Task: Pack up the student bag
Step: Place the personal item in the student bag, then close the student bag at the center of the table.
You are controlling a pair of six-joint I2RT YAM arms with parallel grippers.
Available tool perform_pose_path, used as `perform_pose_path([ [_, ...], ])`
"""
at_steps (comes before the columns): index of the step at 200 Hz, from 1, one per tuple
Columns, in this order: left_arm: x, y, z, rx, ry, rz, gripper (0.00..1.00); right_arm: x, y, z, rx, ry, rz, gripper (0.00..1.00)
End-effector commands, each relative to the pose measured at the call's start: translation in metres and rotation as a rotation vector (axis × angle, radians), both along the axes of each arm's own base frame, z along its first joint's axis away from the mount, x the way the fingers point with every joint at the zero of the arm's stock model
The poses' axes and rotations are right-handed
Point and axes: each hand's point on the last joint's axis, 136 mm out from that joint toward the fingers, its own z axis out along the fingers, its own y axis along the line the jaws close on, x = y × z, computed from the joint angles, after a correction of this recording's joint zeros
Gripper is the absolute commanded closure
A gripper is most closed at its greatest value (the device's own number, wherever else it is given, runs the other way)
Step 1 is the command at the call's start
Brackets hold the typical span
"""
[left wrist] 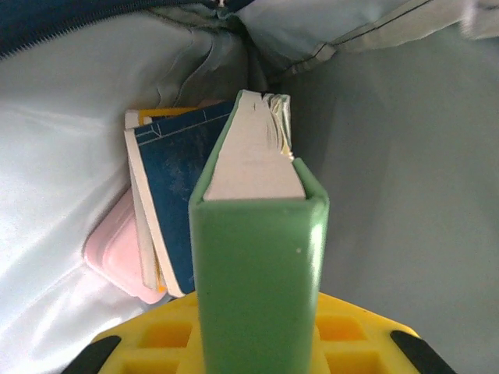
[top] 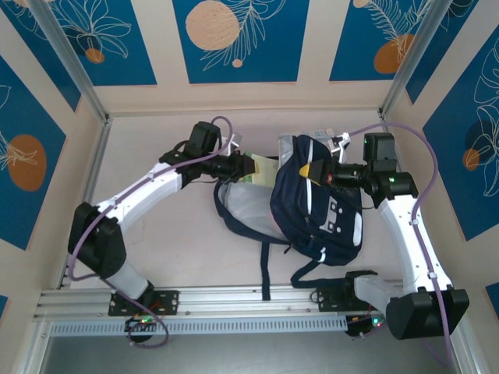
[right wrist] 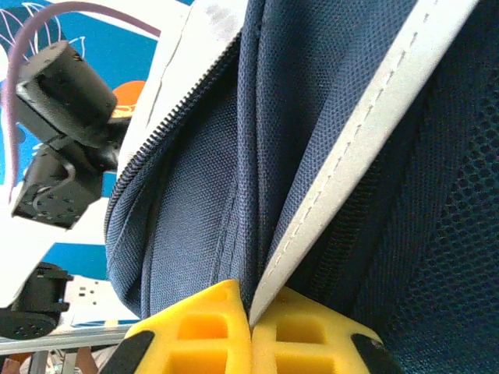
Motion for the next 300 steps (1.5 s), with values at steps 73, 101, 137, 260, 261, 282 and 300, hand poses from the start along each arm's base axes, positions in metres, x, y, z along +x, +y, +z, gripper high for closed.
perform_pose_path([
  [73,-0.008,-0.127,-0.025,-0.125,0.065,-0.193,1.00,0.016,0.023,0.072,0.133,-0.199,0.158,1.00],
  [101,-0.009,-0.147,-0.030,-0.173,0.114,-0.207,0.72,0.033,0.020,0.062,0.102,-0.182,0.083,1.00],
  [137,0.015,-0.094,-0.020,-0.062,0.034,-0.125,0.35,0.042,0.010,0.049,0.009,-0.180,0.004,1.00],
  [260,0.004,0.053,-0.029,0.227,-0.054,0.060,0.35,0.054,0.034,-0.018,-0.323,-0.106,-0.051,1.00],
  [261,0.004,0.054,-0.029,0.230,-0.054,0.060,0.35,0.054,0.034,-0.019,-0.329,-0.104,-0.054,1.00],
  [282,-0.003,0.062,-0.023,0.254,-0.091,0.049,0.39,0.062,0.037,-0.039,-0.393,0.040,-0.111,1.00],
  [300,-0.013,0.065,-0.020,0.244,-0.115,0.028,0.43,0.072,0.034,-0.054,-0.417,0.195,-0.170,1.00],
])
